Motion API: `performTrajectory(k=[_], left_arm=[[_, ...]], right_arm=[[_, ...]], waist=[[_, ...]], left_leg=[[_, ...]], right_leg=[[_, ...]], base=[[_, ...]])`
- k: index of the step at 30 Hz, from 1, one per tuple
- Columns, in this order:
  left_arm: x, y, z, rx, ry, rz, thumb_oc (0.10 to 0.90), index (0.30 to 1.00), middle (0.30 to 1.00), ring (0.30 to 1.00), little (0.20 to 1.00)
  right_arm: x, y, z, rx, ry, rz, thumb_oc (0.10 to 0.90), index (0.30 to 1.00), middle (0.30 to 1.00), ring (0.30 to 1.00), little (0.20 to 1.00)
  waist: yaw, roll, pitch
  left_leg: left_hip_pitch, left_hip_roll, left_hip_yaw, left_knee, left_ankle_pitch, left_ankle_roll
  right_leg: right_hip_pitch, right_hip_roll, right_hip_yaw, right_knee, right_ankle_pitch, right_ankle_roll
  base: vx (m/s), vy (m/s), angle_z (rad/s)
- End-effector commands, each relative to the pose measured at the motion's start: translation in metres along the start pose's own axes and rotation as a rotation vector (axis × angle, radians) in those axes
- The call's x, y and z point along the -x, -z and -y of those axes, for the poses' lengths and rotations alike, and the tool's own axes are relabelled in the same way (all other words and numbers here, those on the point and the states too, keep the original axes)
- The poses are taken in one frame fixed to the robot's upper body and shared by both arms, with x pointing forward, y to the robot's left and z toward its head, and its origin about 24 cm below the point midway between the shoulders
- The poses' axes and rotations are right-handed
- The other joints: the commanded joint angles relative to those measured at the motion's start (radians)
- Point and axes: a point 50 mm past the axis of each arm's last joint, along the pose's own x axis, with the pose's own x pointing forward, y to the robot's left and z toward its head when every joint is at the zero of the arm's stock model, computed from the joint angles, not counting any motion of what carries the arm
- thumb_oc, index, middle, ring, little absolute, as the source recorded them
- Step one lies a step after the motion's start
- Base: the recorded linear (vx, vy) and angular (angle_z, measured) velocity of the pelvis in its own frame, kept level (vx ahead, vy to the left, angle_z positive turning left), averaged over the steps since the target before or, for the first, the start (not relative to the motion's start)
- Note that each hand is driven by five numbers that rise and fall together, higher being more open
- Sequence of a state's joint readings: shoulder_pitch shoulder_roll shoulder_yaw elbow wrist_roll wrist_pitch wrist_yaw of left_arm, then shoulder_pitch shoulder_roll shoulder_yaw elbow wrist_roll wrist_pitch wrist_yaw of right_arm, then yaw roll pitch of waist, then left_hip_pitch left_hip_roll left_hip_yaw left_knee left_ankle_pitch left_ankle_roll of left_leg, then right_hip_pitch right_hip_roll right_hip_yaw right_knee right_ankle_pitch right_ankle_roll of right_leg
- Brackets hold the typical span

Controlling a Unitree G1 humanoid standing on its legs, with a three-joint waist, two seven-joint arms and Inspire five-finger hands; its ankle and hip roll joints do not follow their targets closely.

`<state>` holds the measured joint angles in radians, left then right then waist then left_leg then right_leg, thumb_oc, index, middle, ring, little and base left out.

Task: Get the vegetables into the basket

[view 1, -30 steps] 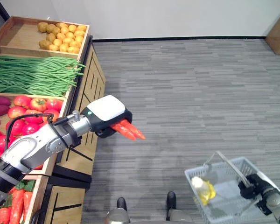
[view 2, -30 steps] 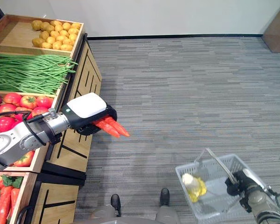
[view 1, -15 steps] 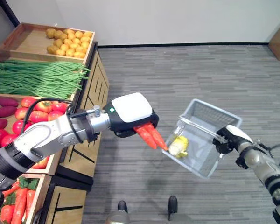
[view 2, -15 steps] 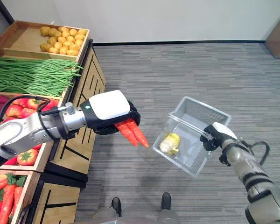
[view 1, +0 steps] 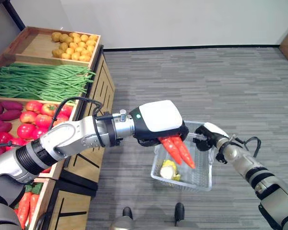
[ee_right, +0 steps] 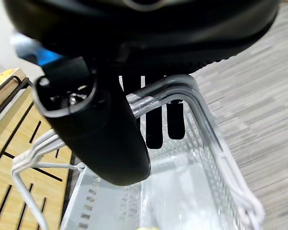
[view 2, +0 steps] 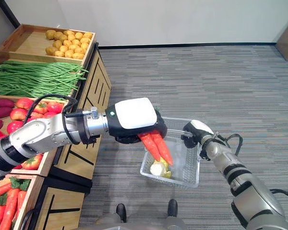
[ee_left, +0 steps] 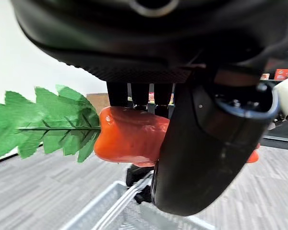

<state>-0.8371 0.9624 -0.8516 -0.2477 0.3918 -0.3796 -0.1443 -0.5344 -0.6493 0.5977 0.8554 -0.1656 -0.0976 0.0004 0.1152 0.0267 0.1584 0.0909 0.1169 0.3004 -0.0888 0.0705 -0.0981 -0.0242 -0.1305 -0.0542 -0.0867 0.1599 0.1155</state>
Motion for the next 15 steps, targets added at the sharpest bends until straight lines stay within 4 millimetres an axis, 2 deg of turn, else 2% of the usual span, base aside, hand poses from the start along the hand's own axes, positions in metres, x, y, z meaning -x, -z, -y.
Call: performTrajectory(k=[1, 5, 7, 9, 15], left_arm=[[-0.009, 0.004, -0.021, 0.014, -0.104, 0.016, 0.4, 0.3, 0.3, 0.3, 0.3], [-0.019, 0.005, -0.002, 0.065, -0.066, 0.006, 0.4, 0.3, 0.3, 0.3, 0.3], [-0.02, 0.007, 0.001, 0.074, -0.062, -0.004, 0.4, 0.3, 0.3, 0.3, 0.3], [-0.023, 0.016, 0.023, 0.129, -0.046, -0.075, 0.4, 0.3, 0.3, 0.3, 0.3], [-0.022, 0.03, 0.059, 0.184, 0.025, -0.185, 0.4, 0.3, 0.3, 0.3, 0.3]], right_arm=[[-0.007, -0.094, 0.103, -0.149, 0.365, 0.346, 0.4, 0.3, 0.3, 0.3, 0.3], [-0.008, -0.117, 0.099, -0.202, 0.349, 0.424, 0.4, 0.3, 0.3, 0.3, 0.3], [-0.008, -0.119, 0.098, -0.211, 0.346, 0.431, 0.4, 0.3, 0.3, 0.3, 0.3], [-0.005, -0.135, 0.1, -0.213, 0.348, 0.488, 0.4, 0.3, 0.3, 0.3, 0.3], [0.005, -0.157, 0.104, -0.238, 0.378, 0.594, 0.4, 0.3, 0.3, 0.3, 0.3]], waist=[[0.012, -0.023, -0.048], [0.012, -0.028, -0.046], [0.011, -0.029, -0.046], [0.01, -0.034, -0.043], [0.006, -0.035, -0.039]], left_leg=[[-0.006, 0.016, 0.009, 0.002, -0.02, -0.031], [-0.003, 0.014, 0.008, 0.002, -0.023, -0.027], [-0.003, 0.013, 0.008, 0.002, -0.023, -0.027], [-0.006, 0.014, 0.011, 0.002, -0.023, -0.025], [-0.004, 0.017, 0.016, 0.002, -0.022, -0.025]], right_leg=[[0.046, -0.039, -0.053, 0.001, -0.064, 0.054], [0.047, -0.04, -0.051, 0.002, -0.065, 0.053], [0.047, -0.041, -0.05, 0.002, -0.065, 0.053], [0.041, -0.039, -0.046, 0.002, -0.064, 0.051], [0.038, -0.036, -0.042, 0.004, -0.064, 0.047]], base=[[0.0, 0.0, 0.0], [0.0, 0.0, 0.0], [0.0, 0.0, 0.0], [0.0, 0.0, 0.0], [0.0, -0.002, -0.03]])
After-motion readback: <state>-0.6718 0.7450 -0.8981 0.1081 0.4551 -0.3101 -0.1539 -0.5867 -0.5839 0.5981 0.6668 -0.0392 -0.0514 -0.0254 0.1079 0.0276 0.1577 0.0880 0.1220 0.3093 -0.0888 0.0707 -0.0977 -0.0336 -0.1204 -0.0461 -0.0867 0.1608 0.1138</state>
